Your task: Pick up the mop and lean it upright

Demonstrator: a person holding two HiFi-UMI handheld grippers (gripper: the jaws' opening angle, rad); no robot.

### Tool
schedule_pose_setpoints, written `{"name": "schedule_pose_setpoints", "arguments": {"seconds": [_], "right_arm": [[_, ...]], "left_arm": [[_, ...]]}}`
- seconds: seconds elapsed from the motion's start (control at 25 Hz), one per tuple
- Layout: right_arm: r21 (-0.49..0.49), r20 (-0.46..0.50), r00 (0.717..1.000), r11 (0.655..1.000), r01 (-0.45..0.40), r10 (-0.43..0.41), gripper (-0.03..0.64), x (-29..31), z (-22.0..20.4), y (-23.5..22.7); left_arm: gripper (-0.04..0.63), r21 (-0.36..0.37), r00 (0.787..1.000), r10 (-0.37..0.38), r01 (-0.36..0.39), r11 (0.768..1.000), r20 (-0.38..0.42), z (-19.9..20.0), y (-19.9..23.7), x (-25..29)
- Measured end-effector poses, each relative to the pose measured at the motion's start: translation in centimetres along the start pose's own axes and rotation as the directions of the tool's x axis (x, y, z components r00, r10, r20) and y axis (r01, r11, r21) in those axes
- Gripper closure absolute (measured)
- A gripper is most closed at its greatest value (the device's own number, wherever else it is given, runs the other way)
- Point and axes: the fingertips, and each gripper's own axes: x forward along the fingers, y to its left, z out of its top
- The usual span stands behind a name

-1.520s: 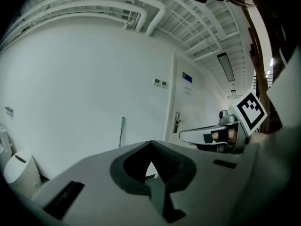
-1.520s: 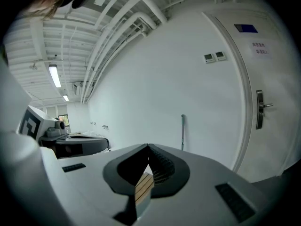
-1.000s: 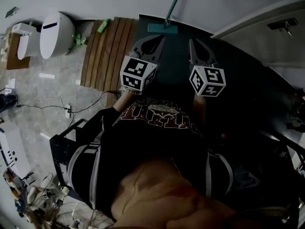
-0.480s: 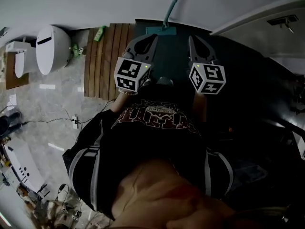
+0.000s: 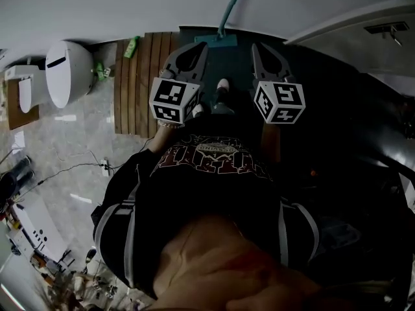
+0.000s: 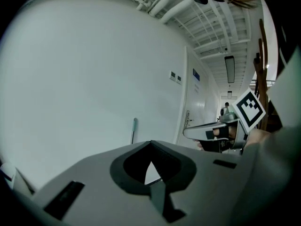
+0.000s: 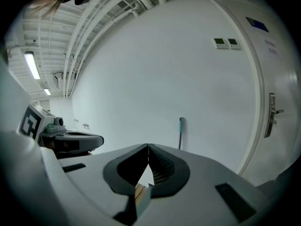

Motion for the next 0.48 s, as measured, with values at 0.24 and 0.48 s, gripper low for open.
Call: {"name": "schedule_pose_setpoints", "arguments": {"seconds": [0.24,0.48], "right_arm": [[0.005,0.003,1.0,1.0,-0.016,0.016,0.598,3.0,1.4,-4.0],[0.012,0.029,0.999,1.0,-0.016,0.016,0.598,5.3,3.1,-8.8]], "left_arm": [[0.551,0.001,1.0,0.009,-0.009,1.0,-0.001,1.6,0.4,4.9],[0.551,0.002,0.999,0.047,-0.047,0.999,0.0,3.0,0.2,9.1]]}}
